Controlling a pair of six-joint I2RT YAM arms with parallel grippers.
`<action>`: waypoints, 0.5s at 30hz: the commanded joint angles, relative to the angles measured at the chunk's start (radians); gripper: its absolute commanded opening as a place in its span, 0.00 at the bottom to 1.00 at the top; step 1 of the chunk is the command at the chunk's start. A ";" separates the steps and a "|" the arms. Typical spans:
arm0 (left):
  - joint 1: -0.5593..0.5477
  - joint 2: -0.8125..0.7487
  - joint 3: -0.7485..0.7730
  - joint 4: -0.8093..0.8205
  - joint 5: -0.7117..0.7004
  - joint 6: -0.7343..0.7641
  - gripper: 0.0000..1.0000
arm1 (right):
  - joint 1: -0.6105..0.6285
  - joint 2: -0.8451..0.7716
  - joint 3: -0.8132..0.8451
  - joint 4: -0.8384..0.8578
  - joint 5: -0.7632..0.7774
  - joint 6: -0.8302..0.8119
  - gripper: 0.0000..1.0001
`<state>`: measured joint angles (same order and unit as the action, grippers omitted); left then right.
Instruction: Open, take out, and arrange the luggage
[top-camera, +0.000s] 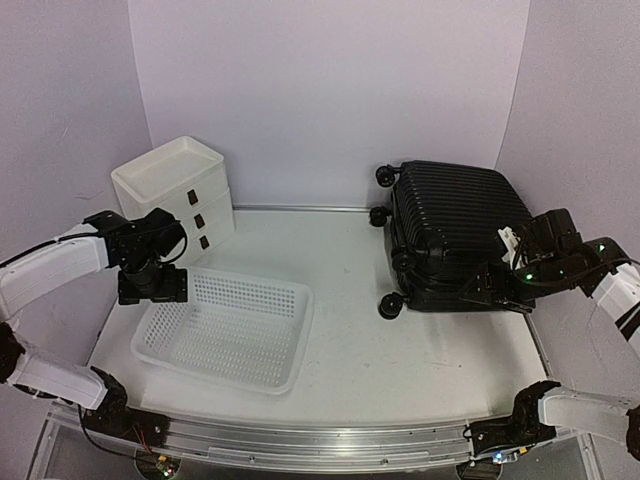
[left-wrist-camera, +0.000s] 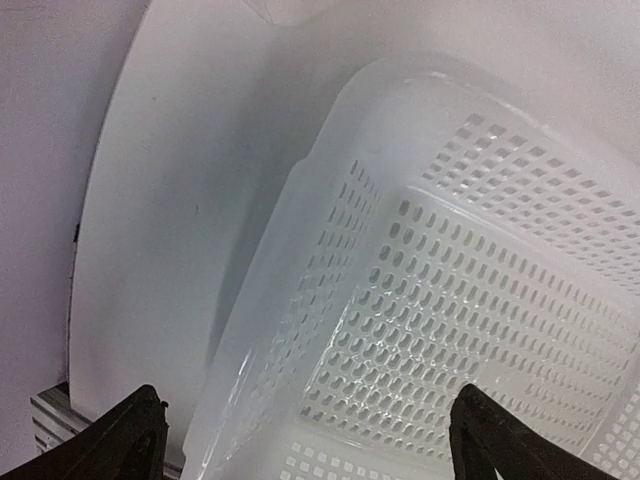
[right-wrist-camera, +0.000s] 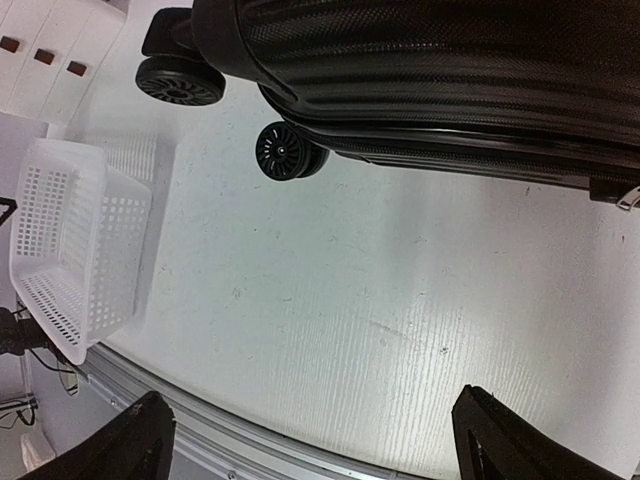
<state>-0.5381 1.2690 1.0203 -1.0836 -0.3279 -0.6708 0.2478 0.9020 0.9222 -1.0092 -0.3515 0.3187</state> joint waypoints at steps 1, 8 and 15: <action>-0.005 -0.112 0.063 -0.097 -0.128 -0.052 0.99 | 0.006 0.015 0.022 0.023 -0.011 -0.006 0.98; -0.237 -0.009 0.147 0.282 0.298 0.106 0.97 | 0.008 0.043 0.026 0.023 -0.009 0.003 0.98; -0.518 0.438 0.455 0.356 0.197 0.089 1.00 | 0.011 0.034 0.029 0.022 -0.014 0.029 0.98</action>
<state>-0.9699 1.5261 1.3193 -0.8196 -0.0982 -0.5922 0.2523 0.9478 0.9222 -1.0088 -0.3542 0.3286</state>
